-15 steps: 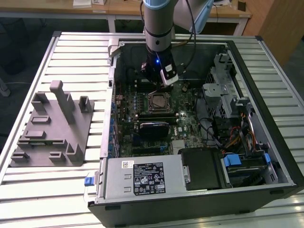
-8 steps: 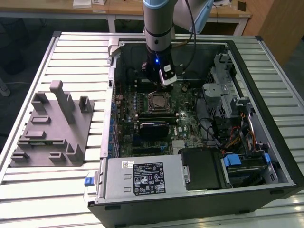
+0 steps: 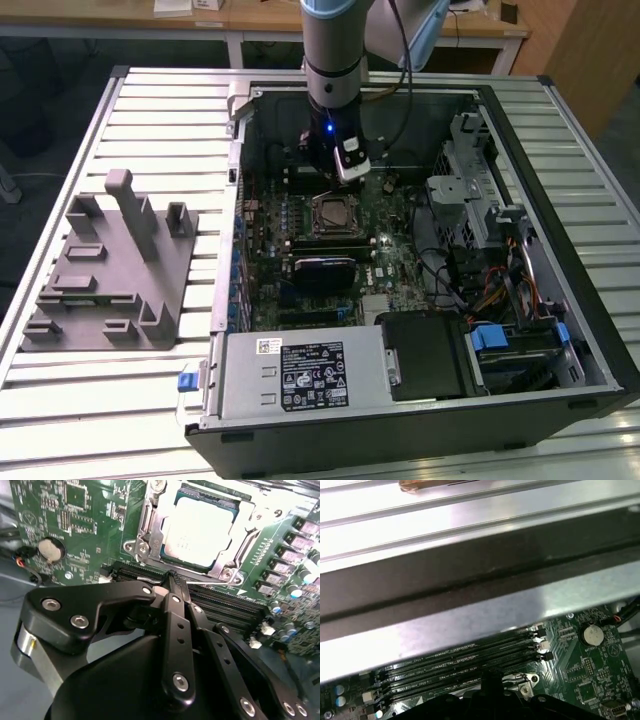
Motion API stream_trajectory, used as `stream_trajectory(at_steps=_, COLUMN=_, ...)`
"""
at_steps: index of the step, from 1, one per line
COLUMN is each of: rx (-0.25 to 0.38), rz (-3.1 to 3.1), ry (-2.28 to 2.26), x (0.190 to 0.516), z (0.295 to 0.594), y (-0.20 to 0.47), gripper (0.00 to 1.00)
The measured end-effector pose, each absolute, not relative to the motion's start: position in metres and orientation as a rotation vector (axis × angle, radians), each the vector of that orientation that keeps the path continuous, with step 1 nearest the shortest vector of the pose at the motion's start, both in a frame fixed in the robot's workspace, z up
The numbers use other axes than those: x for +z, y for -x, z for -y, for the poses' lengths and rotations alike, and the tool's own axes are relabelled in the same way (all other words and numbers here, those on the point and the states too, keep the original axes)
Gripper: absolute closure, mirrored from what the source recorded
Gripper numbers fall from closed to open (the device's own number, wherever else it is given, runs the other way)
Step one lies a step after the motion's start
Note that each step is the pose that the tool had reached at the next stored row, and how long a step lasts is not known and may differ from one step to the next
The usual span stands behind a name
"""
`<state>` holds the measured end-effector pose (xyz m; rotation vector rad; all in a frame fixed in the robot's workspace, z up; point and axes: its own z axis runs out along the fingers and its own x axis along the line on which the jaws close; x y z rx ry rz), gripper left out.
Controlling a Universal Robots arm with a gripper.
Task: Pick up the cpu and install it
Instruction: 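Install the first cpu locking lever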
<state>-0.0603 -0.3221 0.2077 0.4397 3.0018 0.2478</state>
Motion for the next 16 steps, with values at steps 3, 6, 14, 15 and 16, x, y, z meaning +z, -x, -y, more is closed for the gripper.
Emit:
stream_trajectory(at_steps=3, rx=0.243, rz=-2.988, ry=-0.502, x=0.2075, z=0.3220, y=0.0603, gripper=0.89)
stream_trajectory(at_steps=6, rx=0.238, rz=-2.976, ry=-0.549, x=0.2073, z=0.3213, y=0.0603, gripper=0.89)
stream_trajectory(at_steps=14, rx=0.245, rz=-2.947, ry=-0.605, x=0.2063, z=0.3205, y=0.0603, gripper=0.89)
stream_trajectory(at_steps=15, rx=0.245, rz=-2.946, ry=-0.606, x=0.2062, z=0.3205, y=0.0602, gripper=0.89)
stream_trajectory(at_steps=16, rx=0.245, rz=-2.944, ry=-0.605, x=0.2062, z=0.3205, y=0.0603, gripper=0.89)
